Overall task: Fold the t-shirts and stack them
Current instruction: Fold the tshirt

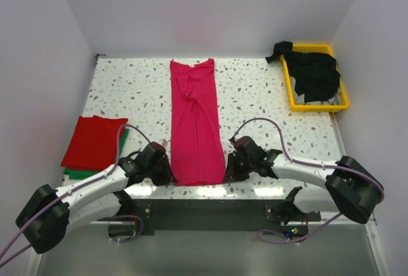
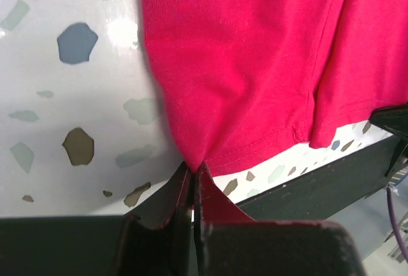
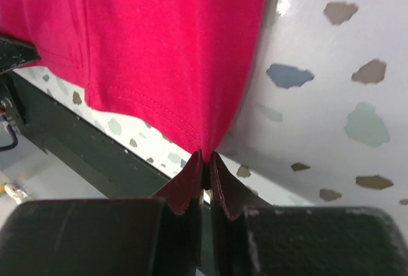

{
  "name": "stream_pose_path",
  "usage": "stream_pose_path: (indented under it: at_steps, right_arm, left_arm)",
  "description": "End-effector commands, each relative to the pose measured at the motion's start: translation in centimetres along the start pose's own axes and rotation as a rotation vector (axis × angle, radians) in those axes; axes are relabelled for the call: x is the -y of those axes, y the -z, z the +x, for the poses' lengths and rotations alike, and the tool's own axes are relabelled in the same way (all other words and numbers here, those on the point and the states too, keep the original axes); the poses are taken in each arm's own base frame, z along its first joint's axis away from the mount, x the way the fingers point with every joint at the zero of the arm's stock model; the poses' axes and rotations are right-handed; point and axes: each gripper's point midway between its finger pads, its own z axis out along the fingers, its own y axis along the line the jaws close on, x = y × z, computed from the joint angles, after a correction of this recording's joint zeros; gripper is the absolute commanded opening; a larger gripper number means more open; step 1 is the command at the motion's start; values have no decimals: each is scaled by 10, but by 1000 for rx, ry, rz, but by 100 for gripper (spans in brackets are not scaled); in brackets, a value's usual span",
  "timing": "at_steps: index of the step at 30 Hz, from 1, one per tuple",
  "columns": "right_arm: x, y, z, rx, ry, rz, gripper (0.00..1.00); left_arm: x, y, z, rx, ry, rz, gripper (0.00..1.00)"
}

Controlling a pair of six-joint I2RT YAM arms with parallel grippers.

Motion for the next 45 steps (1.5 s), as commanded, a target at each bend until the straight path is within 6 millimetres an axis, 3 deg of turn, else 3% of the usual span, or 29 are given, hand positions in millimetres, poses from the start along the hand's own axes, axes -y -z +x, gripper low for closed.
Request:
stream_pose_path:
  at_steps: [1,5,9,10,13,14,16,18,20,21,22,23,24,25,27,31,38,45]
  right_arm:
    - [7,8,5,27,-11,43,7]
    - [3,16,0,59,0,40,7]
    - [-2,25,-13,101,49,58,7]
    - [-3,27,-14,97,57,65,7]
    - [-14,33,-37,141,104,88,8]
    - [-26,39,-53,173,113,72,8]
    - [-32,39,-69,183,133,78,7]
    - [-44,43,-100,228,145,77,8]
    - [-56,50,-134,286,142,67,8]
    - [-51,38,-143,269,129,91,8]
    - [-60,44,-167,313,117,74,8]
    - [-62,42,-177,321,110,71,7]
    - [-54,26,-184,293,90,97,7]
    - [-63,29,-205,325,81,74,6]
    - [-57,9,-219,300,53,86,5]
    - [-56,-2,-266,338,13,87,4]
    - [-48,-18,-314,354,-36,76,4]
    - [-37,-16,-342,375,-73,59,4]
  left_arm:
    - [-8,4,10,-26,-53,-18,0]
    - [3,11,1,15,-72,7,0]
    - [16,17,-21,86,-100,-5,0]
    - [28,22,-32,116,-112,8,0]
    - [53,30,-62,188,-154,12,0]
    - [56,26,-69,187,-159,-6,0]
    - [78,32,-89,226,-179,25,0]
    - [92,31,-112,258,-175,33,0]
    - [89,25,-135,299,-138,2,0]
    - [95,25,-144,311,-112,19,0]
    - [89,20,-155,318,-79,8,0]
    - [91,18,-165,340,-59,17,0]
    - [94,17,-175,356,-38,24,0]
    - [89,9,-184,356,-16,6,0]
    - [95,8,-206,400,13,3,0]
    - [87,-9,-241,431,89,-24,0]
    - [81,-11,-300,485,151,-56,0]
    - [74,-16,-332,498,175,-75,0]
